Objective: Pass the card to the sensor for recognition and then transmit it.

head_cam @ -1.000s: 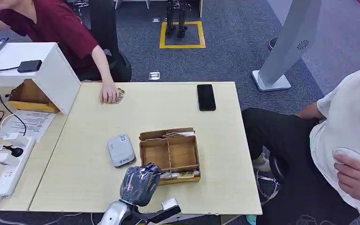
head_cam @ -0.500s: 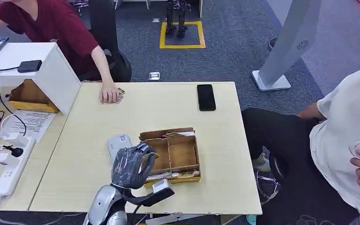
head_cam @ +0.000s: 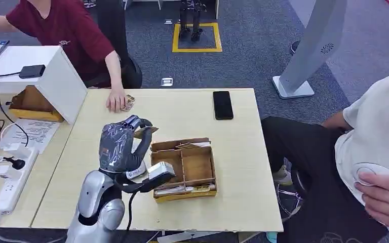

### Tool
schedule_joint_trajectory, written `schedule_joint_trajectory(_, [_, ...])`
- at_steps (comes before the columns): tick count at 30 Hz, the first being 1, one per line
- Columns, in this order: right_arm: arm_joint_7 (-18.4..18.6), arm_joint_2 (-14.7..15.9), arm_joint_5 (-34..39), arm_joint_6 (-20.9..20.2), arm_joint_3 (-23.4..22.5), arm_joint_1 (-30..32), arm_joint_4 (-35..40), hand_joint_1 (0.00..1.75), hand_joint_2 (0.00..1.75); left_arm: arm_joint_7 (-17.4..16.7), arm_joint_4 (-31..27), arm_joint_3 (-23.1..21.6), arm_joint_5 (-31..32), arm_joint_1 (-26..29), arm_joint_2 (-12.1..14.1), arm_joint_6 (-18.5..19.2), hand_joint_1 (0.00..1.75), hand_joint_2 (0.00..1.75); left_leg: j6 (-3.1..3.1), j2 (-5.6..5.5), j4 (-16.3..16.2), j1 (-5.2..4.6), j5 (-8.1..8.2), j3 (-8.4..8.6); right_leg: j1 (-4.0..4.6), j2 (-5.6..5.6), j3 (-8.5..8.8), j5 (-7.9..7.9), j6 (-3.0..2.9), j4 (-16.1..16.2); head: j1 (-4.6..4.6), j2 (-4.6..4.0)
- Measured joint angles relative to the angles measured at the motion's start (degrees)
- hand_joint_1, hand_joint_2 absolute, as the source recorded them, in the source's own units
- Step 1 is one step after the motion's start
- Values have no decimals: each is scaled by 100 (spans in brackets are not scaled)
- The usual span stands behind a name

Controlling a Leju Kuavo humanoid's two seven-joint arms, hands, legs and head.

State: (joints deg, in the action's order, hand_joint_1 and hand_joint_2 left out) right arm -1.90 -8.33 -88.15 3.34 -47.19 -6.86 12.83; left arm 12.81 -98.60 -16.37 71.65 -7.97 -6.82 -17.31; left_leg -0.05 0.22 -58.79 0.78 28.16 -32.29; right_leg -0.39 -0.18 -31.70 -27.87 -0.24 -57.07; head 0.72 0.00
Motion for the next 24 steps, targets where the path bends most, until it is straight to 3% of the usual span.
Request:
schedule_joint_trajectory(4, [2,0,-11,-17,0,-1,0,0,175,-123,-24,112,46,-245,26,57,175,175,0,0,0,0,0,0,0,0,0,0,0,0,0,0])
schedule_joint_trajectory(10, [70,0,-160,-120,15,-27,0,0,175,-564,118,551,647,-742,33,-41,175,175,-3,0,0,0,-4,0,0,-1,-1,1,-1,0,2,0])
schedule_joint_trajectory(15, [87,-4,-179,-138,37,-82,0,0,175,-553,553,1063,581,-1216,33,-11,175,175,-5,3,0,1,-9,1,1,2,-2,9,-12,-4,0,0])
schedule_joint_trajectory(24, [87,-15,-179,-138,39,-101,0,0,175,-542,724,1274,586,-1335,18,-20,175,175,-5,2,0,0,-9,0,0,2,-3,9,-12,-3,0,0])
